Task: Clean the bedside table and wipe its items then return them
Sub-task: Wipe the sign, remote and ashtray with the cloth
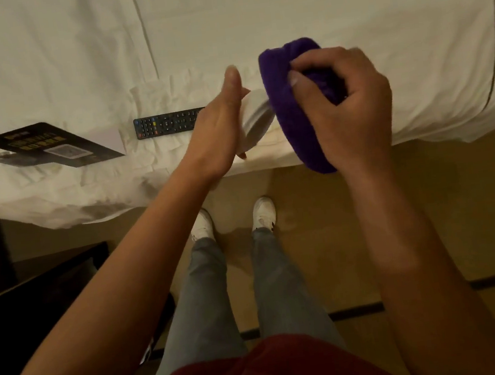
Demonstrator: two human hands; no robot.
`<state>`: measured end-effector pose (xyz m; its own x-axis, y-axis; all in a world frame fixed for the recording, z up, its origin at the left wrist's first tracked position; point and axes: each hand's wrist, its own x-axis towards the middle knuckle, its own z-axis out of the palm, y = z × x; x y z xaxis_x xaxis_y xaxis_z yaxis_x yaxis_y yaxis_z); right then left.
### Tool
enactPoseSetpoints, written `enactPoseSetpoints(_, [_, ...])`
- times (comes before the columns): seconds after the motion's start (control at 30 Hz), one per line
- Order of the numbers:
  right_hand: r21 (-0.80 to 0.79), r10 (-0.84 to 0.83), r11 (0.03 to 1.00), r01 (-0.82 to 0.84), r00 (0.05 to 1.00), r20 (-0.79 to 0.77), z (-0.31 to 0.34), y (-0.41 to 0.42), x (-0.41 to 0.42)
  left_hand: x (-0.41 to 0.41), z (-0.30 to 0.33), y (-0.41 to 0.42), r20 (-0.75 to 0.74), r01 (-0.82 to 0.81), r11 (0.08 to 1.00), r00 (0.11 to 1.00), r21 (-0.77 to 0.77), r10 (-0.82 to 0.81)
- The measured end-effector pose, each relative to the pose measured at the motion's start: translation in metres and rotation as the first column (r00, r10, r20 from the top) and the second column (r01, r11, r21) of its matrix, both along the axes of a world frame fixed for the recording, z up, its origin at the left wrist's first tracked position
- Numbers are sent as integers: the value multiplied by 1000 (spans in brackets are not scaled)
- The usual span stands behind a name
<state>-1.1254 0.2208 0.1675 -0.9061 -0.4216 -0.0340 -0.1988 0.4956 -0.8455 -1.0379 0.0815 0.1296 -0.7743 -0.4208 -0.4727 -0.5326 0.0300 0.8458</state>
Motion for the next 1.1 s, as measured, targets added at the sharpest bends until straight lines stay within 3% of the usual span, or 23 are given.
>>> enactPoseSetpoints(0.07, [70,126,990,-120,989,-78,2,-9,-2,0,0,0,-36,51,997,998,-60,-53])
enactPoseSetpoints(0.17, [143,196,972,-187,979,-54,1,-17,-3,5,2,-3,-68,32,998,997,-58,-36])
enactPoseSetpoints(0.27, [157,194,966,-206,977,85,0,-14,-13,14,5,-8,-74,65,996,995,-58,-69])
enactPoseSetpoints(0.4, [38,198,973,-225,915,350,1,-8,-28,16,8,-11,-209,1,997,978,-73,-16])
enactPoseSetpoints(0.5, [-27,246,965,-263,858,451,1,-8,-29,14,6,-10,-195,-133,987,969,94,149])
enactPoseSetpoints(0.53, [-39,251,963,-265,842,477,0,-8,-28,14,5,-7,-152,-225,947,953,228,262])
enactPoseSetpoints(0.63, [-52,247,964,-261,804,541,-3,-10,-24,20,3,2,8,-446,666,834,598,552])
enactPoseSetpoints(0.8, [-57,248,962,-268,766,593,-8,-17,-17,29,-4,18,216,-603,388,692,697,688])
enactPoseSetpoints(0.93, [-67,206,971,-231,654,728,-12,-13,-11,29,-6,14,229,-576,302,672,760,704])
enactPoseSetpoints(1.1, [-126,91,991,47,458,884,-18,-8,-4,20,-7,7,105,-378,246,705,892,701])
